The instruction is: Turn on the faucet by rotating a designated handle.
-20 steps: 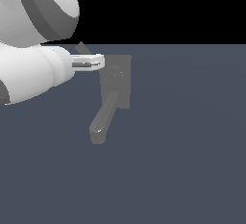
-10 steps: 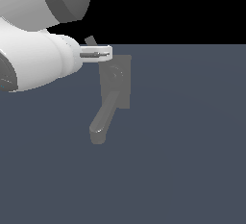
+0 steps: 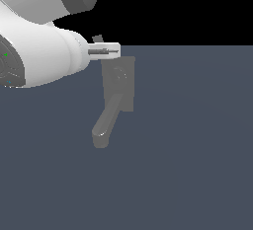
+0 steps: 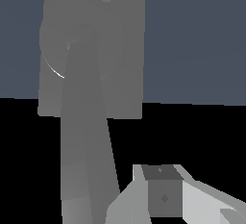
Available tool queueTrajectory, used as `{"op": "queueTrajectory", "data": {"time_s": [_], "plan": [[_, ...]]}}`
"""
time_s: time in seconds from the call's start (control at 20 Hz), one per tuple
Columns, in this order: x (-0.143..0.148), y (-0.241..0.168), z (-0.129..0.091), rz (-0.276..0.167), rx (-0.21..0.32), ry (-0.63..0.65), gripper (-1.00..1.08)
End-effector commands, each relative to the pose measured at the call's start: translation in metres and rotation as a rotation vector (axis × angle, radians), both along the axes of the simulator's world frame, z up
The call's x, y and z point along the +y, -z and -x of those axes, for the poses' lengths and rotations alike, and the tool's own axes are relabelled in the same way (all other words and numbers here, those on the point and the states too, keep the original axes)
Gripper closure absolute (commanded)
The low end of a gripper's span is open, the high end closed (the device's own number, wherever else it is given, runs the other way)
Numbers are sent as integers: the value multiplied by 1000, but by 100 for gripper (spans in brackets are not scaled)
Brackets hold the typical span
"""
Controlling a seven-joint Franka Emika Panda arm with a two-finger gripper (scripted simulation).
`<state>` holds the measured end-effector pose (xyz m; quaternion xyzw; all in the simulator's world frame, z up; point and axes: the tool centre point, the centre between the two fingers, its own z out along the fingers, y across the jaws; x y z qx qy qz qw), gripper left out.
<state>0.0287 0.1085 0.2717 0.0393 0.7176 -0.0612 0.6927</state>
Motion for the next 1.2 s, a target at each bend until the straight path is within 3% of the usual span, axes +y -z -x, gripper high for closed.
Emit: {"op": "queueTrajectory", "data": {"time_s": [0.0, 0.7, 0.75, 0.8, 1.15], "plan": [[-15, -8, -1, -1, -11, 12, 108], [-64, -32, 1, -4, -33, 11, 108], [-64, -32, 1, -4, -33, 11, 108], [-47, -14, 9, -4, 4, -11, 108], [-77, -14, 10, -4, -10, -3, 108]]}}
